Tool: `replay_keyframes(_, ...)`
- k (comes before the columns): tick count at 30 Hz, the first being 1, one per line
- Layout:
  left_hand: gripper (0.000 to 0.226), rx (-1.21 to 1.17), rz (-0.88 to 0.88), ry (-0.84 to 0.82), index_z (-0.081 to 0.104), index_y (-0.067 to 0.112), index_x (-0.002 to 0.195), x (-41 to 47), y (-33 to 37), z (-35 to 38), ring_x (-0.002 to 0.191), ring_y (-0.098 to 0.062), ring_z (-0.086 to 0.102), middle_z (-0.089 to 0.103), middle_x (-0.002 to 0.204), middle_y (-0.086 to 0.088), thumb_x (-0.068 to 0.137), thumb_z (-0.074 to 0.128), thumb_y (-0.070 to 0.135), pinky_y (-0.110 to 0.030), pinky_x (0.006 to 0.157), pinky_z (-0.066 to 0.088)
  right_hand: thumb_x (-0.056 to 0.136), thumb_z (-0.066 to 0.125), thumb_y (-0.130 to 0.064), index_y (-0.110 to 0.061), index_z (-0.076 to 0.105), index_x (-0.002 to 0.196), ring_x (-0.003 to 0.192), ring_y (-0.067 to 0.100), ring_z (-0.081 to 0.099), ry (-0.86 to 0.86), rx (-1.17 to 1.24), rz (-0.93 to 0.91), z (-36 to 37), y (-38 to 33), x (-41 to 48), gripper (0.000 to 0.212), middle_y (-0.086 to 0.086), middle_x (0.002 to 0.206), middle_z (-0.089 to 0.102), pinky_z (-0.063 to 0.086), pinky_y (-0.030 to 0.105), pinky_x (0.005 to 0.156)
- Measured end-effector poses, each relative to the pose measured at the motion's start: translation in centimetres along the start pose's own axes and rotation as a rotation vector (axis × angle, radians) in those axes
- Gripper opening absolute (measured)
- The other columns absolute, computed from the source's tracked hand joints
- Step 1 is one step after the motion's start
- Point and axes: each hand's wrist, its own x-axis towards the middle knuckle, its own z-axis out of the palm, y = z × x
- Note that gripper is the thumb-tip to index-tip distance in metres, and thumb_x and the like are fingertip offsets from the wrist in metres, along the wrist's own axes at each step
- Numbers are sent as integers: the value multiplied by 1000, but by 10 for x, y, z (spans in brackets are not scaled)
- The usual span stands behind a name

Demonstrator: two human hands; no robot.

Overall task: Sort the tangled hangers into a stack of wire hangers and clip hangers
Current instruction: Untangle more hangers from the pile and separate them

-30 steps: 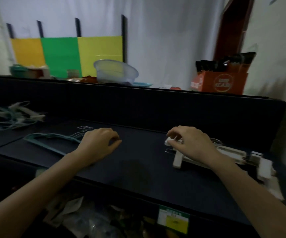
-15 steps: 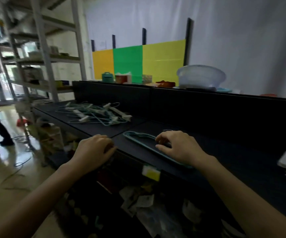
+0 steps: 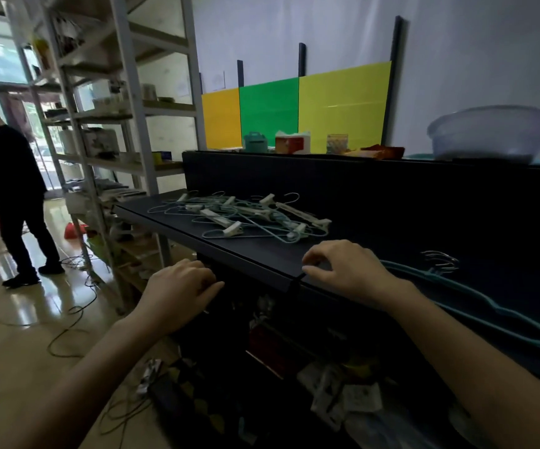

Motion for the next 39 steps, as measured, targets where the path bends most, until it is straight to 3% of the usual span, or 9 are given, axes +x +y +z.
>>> replay_keyframes(4,31,-27,-12,9,66,23,104,18,-32,8,105,-13,54,62,104,6,91,45,43,-26,71,39,90,51,-44,-27,60,112,103,16,58,-7,-21,61,7,-8,41,29,-5,113,63,50,34,84)
replay_keyframes(7,30,-50,-8,-7,66,25,101,36,-60,23,100,-12,54,61,101,7,90,45,44,-25,68,37,90,52,-44,-26,59,114,102,16,58,-7,-33,93,18,-9,74,31,-4,113,63,49,33,80)
replay_keyframes(11,30,-72,43,-21,66,25,99,72,-101,50,96,-12,55,62,99,8,90,45,45,-28,70,46,89,51,-45,-23,55,120,109,17,57,-15,-79,152,40,-4,123,38,-3,121,60,46,33,83)
replay_keyframes(17,31,-100,120,-59,64,26,104,132,-155,77,97,-10,53,61,101,8,91,44,45,-22,69,42,86,50,-55,-17,31,141,125,23,43,-97,-184,290,67,8,197,70,3,141,41,44,39,93)
replay_keyframes(23,27,-176,137,-36,65,26,101,168,-204,98,94,-6,52,55,92,14,90,48,44,-21,66,38,83,54,-58,-12,12,147,136,26,29,-193,-269,395,95,6,242,90,8,153,24,39,40,103)
replay_keyframes(29,30,-220,164,-55,64,24,105,205,-234,120,101,-10,53,60,103,9,91,46,43,-22,71,42,71,61,-67,-12,27,141,132,25,36,-157,-354,490,113,6,258,95,8,147,34,40,38,103)
replay_keyframes(34,28,-291,213,-25,64,23,105,236,-268,136,98,-10,55,61,101,9,90,49,41,-23,71,45,66,71,-59,-20,33,142,120,22,44,-99,-113,590,100,4,266,93,5,132,45,43,37,96)
replay_keyframes(37,30,-342,226,28,64,20,109,255,-292,149,102,-13,55,63,106,6,89,53,39,-25,76,45,66,74,-54,-20,36,140,120,21,45,-66,-104,628,87,-3,266,90,2,133,46,41,34,98)
replay_keyframes(39,43,-358,230,21,61,19,115,267,-310,158,107,-16,54,62,111,3,85,53,49,-28,81,45,66,73,-54,-20,34,141,123,20,43,-66,-128,651,82,-8,265,91,1,137,44,40,34,99)
